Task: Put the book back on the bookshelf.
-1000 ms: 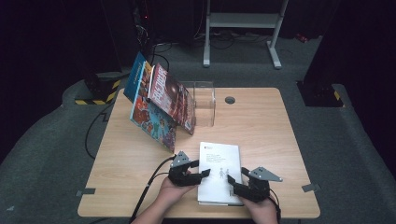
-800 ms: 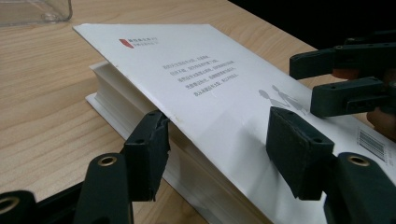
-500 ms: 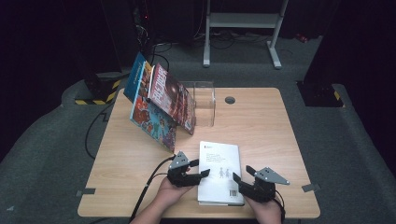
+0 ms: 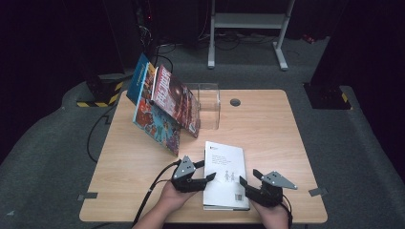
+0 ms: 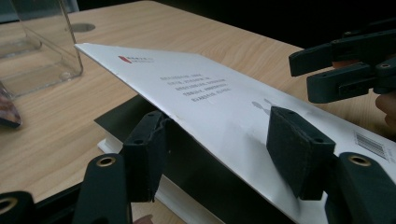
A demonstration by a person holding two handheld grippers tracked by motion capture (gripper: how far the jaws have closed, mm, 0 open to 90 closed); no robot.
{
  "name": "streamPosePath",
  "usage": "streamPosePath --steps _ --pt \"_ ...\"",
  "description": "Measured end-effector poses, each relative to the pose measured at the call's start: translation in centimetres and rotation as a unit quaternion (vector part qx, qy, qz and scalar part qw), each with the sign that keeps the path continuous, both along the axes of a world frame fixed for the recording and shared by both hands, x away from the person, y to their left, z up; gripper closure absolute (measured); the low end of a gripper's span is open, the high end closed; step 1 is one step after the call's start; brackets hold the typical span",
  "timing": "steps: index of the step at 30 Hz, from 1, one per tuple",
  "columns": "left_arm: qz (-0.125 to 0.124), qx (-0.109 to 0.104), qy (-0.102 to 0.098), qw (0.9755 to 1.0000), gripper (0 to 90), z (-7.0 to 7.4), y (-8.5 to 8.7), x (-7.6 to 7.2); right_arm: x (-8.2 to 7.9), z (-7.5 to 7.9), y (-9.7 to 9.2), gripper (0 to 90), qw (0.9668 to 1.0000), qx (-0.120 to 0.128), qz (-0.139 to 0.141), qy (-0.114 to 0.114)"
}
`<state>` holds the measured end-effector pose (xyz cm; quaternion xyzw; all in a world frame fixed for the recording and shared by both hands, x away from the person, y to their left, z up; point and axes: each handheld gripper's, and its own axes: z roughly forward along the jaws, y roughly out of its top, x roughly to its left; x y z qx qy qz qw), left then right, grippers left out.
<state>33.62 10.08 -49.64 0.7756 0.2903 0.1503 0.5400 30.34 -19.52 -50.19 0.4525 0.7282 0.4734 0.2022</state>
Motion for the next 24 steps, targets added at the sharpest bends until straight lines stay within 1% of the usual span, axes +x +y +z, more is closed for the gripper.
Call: streamPosePath --steps 2,3,4,5,6,10,11,13,15,17,18,19,21,22,24 --pt "0.000 0.002 -0.002 1.0000 39.2 0.1 0.0 0.0 0.0 0.0 0.0 36.1 1.0000 0.002 -0.001 0.001" --pt "-0.002 0.004 -0.011 0.9999 39.1 0.2 0.0 -0.1 -0.1 0.1 -0.1 35.9 1.0000 0.003 -0.003 -0.002" --pt "-0.002 0.004 -0.011 0.9999 39.1 0.2 0.0 -0.1 -0.1 0.1 -0.1 35.9 1.0000 0.003 -0.003 -0.002" --pt "-0.003 0.007 -0.021 0.9997 39.1 0.4 -0.1 -0.3 -0.1 0.2 -0.1 35.4 1.0000 0.005 -0.004 -0.001" --pt "-0.004 0.008 -0.027 0.9996 39.1 0.5 -0.1 -0.3 0.0 0.2 -0.1 35.1 1.0000 0.006 -0.003 0.000" --pt "-0.006 0.008 -0.034 0.9994 39.1 0.6 -0.1 -0.5 0.0 0.3 -0.1 34.4 1.0000 0.008 -0.002 0.000" --pt "-0.008 0.009 -0.040 0.9991 39.1 0.6 0.0 -0.5 0.0 0.3 -0.1 34.2 1.0000 0.008 -0.002 0.001" --pt "-0.008 0.010 -0.041 0.9991 39.2 0.7 0.0 -0.5 0.1 0.4 -0.1 34.1 1.0000 0.009 -0.003 0.001" --pt "-0.012 0.011 -0.053 0.9985 39.2 0.6 0.0 -0.6 0.1 0.4 -0.1 34.1 0.9999 0.010 -0.004 0.000" --pt "-0.013 0.010 -0.055 0.9983 39.2 0.7 0.0 -0.7 0.1 0.4 -0.1 34.1 0.9999 0.010 -0.004 0.001" --pt "-0.018 0.018 -0.080 0.9964 39.2 0.7 0.1 -1.0 0.0 0.4 -0.1 34.1 1.0000 0.008 -0.003 0.001" --pt "-0.019 0.017 -0.085 0.9960 39.3 0.8 0.1 -1.1 0.0 0.3 0.0 34.1 1.0000 0.008 -0.003 0.001" --pt "-0.020 0.019 -0.085 0.9960 39.3 0.8 0.1 -1.1 0.0 0.4 0.0 34.3 1.0000 0.007 -0.003 0.000" --pt "-0.019 0.019 -0.081 0.9964 39.3 0.8 0.1 -1.0 0.1 0.4 0.0 34.3 1.0000 0.008 -0.003 0.000" --pt "-0.021 0.017 -0.083 0.9962 39.2 0.5 0.3 -1.0 0.0 0.4 0.0 34.3 1.0000 0.008 -0.003 -0.001"
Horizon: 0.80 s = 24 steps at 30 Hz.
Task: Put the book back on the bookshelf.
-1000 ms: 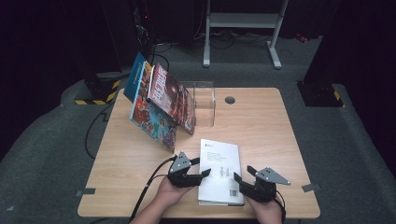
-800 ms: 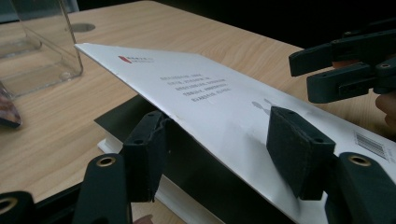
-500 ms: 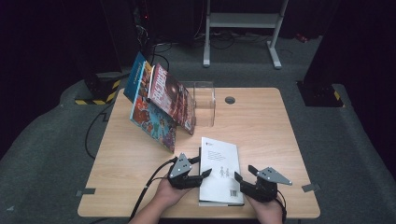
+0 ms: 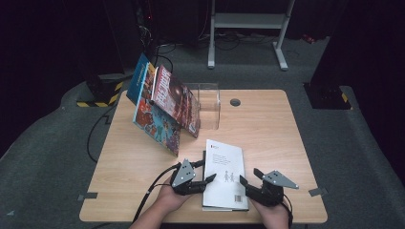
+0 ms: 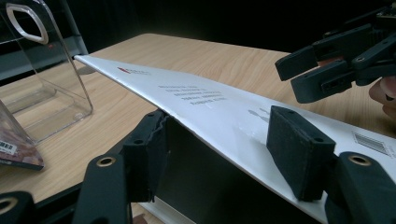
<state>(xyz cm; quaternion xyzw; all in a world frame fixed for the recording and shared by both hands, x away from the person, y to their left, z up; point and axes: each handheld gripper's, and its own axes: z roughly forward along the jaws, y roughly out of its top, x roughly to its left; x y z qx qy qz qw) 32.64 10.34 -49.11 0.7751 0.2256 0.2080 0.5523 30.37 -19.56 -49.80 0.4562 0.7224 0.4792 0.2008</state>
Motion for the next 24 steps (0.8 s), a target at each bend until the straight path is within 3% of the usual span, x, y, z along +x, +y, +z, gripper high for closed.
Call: streamPosePath --steps 4,6,7,8,10,12,13,16,23,24 --pt "0.000 -0.004 0.003 1.0000 39.3 -0.2 0.1 0.0 0.0 0.1 0.0 34.3 1.0000 0.000 0.000 -0.001" --pt "0.002 -0.007 0.014 0.9999 39.2 -0.2 0.1 0.2 0.0 0.1 -0.1 34.3 1.0000 0.000 0.000 -0.001" --pt "0.004 -0.011 0.033 0.9994 39.2 -0.3 0.2 0.5 0.0 0.0 0.0 34.3 1.0000 0.000 0.001 -0.001" --pt "0.004 -0.011 0.033 0.9994 39.2 -0.3 0.2 0.5 0.0 0.0 0.0 34.3 1.0000 0.000 0.000 -0.001" --pt "0.010 -0.018 0.069 0.9974 39.2 -0.5 0.2 1.0 0.0 0.0 0.0 34.3 1.0000 -0.001 0.001 -0.001" --pt "0.011 -0.017 0.077 0.9968 39.1 -0.6 0.2 1.1 0.0 0.0 0.1 34.3 1.0000 -0.002 0.002 0.000" --pt "0.017 -0.022 0.099 0.9947 39.1 -0.8 0.3 1.2 0.0 0.0 0.1 34.3 1.0000 -0.003 0.003 0.000" --pt "0.021 -0.025 0.120 0.9922 39.1 -1.1 0.4 1.5 0.0 -0.1 0.3 34.2 1.0000 -0.005 0.005 0.000" --pt "0.032 -0.022 0.146 0.9885 36.8 -1.4 0.5 1.7 -0.1 -0.5 0.7 33.4 0.9998 -0.010 0.014 0.007" --pt "0.053 -0.004 0.137 0.9892 34.7 -1.6 0.3 1.7 -0.1 -0.5 0.8 33.3 0.9998 -0.010 0.014 0.008"
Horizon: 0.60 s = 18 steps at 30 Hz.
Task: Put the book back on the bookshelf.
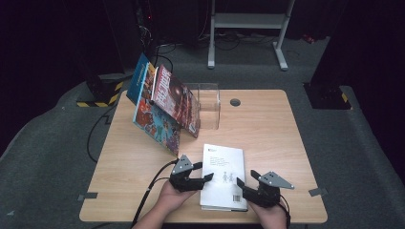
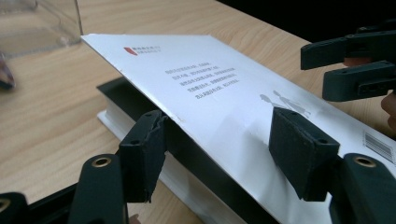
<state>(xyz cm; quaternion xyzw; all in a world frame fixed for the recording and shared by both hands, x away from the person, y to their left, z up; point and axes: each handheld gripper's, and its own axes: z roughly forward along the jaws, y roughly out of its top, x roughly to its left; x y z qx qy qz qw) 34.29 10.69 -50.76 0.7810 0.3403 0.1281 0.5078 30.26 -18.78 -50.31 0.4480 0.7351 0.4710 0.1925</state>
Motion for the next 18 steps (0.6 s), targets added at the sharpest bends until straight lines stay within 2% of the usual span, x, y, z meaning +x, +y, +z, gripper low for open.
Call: streamPosePath --steps 1,2,3,5,8,10,11,13,18 --pt "0.016 0.042 -0.033 0.9984 31.4 -0.1 -0.2 -0.3 0.0 0.0 0.0 33.2 1.0000 -0.002 0.002 -0.001" --pt "0.016 0.042 -0.033 0.9984 34.1 -0.1 -0.2 -0.3 0.0 0.0 0.0 33.2 1.0000 -0.002 0.002 -0.001" --pt "0.007 0.054 -0.043 0.9976 33.8 -0.4 0.0 -0.5 -0.1 0.0 0.2 33.0 1.0000 -0.003 0.003 -0.002" --pt "0.013 0.036 -0.013 0.9992 32.9 -0.4 0.2 -0.2 0.0 -0.1 0.2 33.0 1.0000 -0.005 0.005 -0.002" --pt "0.010 0.038 -0.014 0.9991 32.2 -0.4 0.1 -0.3 0.0 -0.2 0.3 32.9 1.0000 -0.006 0.005 0.000" --pt "-0.005 0.022 0.010 0.9997 30.4 -0.4 0.0 -0.3 -0.1 -0.2 0.5 32.7 0.9999 -0.009 0.008 0.000" --pt "-0.005 0.022 0.010 0.9997 29.6 -0.4 0.0 -0.3 -0.1 -0.2 0.5 32.7 0.9999 -0.009 0.008 0.000" --pt "-0.009 0.002 0.047 0.9988 26.3 -0.8 -0.4 -0.3 -0.2 -0.3 0.5 32.4 0.9999 -0.012 0.009 0.001" --pt "0.002 0.000 0.055 0.9985 20.1 -0.9 -1.0 -0.3 -0.2 -0.5 0.7 32.1 0.9998 -0.014 0.014 0.006"
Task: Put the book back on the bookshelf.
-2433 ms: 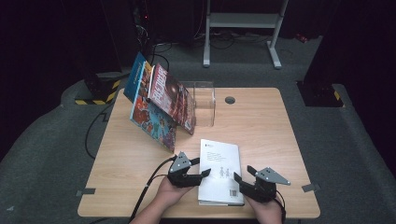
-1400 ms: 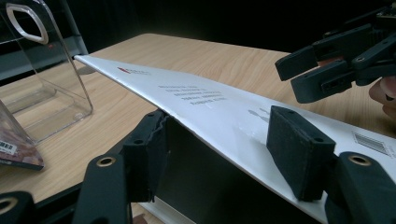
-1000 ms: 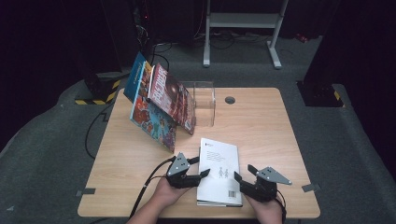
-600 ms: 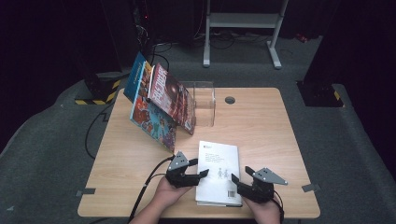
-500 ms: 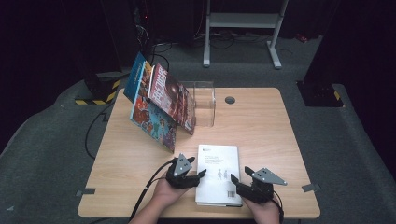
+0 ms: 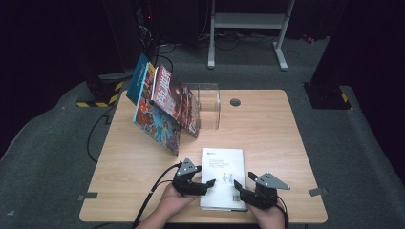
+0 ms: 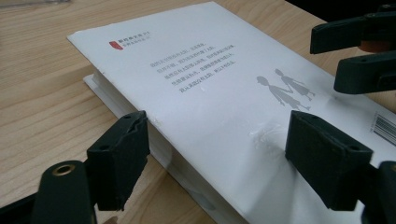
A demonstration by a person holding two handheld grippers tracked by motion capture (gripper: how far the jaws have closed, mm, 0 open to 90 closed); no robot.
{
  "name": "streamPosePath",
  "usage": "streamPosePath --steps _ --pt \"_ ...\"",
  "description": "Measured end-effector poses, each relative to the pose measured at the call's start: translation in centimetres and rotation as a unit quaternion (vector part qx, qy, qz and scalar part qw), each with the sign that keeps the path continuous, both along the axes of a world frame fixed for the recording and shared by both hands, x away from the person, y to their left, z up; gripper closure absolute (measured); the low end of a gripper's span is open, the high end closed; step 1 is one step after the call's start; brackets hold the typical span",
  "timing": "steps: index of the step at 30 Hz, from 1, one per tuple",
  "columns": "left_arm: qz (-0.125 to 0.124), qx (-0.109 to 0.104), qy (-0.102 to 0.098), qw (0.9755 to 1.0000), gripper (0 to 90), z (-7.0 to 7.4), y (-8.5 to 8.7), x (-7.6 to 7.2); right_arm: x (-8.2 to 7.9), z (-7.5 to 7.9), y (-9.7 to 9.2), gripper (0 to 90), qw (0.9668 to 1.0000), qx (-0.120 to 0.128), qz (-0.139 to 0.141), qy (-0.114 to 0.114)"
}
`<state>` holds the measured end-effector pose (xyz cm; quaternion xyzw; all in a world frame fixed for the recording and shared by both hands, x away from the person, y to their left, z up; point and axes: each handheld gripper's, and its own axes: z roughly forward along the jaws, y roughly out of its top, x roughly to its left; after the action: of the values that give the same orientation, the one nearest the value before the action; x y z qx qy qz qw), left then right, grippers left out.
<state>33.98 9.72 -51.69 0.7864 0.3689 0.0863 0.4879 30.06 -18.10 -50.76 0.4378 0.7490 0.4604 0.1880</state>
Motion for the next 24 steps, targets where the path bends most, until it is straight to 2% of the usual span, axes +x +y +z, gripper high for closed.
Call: streamPosePath --steps 1,2,3,4,14,18,23,24 --pt "0.002 0.002 0.004 1.0000 20.1 -0.08 -0.05 0.15 0.00 -0.03 0.07 32.0 1.0000 -0.001 0.001 0.000" --pt "0.002 -0.006 0.018 0.9998 17.3 -0.20 -0.01 0.39 0.01 -0.07 0.15 32.0 1.0000 -0.003 0.003 0.000" --pt "0.002 -0.019 0.045 0.9988 15.8 -0.44 0.13 0.86 -0.01 -0.07 0.18 32.0 1.0000 -0.002 0.002 0.002" --pt "0.003 -0.019 0.048 0.9987 14.4 -0.47 0.21 1.01 0.00 -0.09 0.17 32.0 1.0000 -0.003 0.003 0.001" --pt "-0.015 -0.024 0.045 0.9986 17.6 -0.50 -0.36 1.06 0.11 -0.43 0.34 32.0 0.9999 -0.005 0.007 0.012" --pt "-0.015 -0.020 0.044 0.9987 16.3 -0.50 -0.42 1.05 0.24 -0.58 0.35 32.4 0.9996 0.010 0.004 0.026" --pt "-0.014 -0.012 0.038 0.9991 16.7 -0.32 -0.59 0.91 0.23 -0.72 0.30 32.7 0.9997 0.012 0.004 0.021" --pt "-0.013 -0.006 0.026 0.9996 17.0 -0.15 -0.66 0.73 0.20 -0.75 0.30 32.7 0.9997 0.013 0.005 0.021"
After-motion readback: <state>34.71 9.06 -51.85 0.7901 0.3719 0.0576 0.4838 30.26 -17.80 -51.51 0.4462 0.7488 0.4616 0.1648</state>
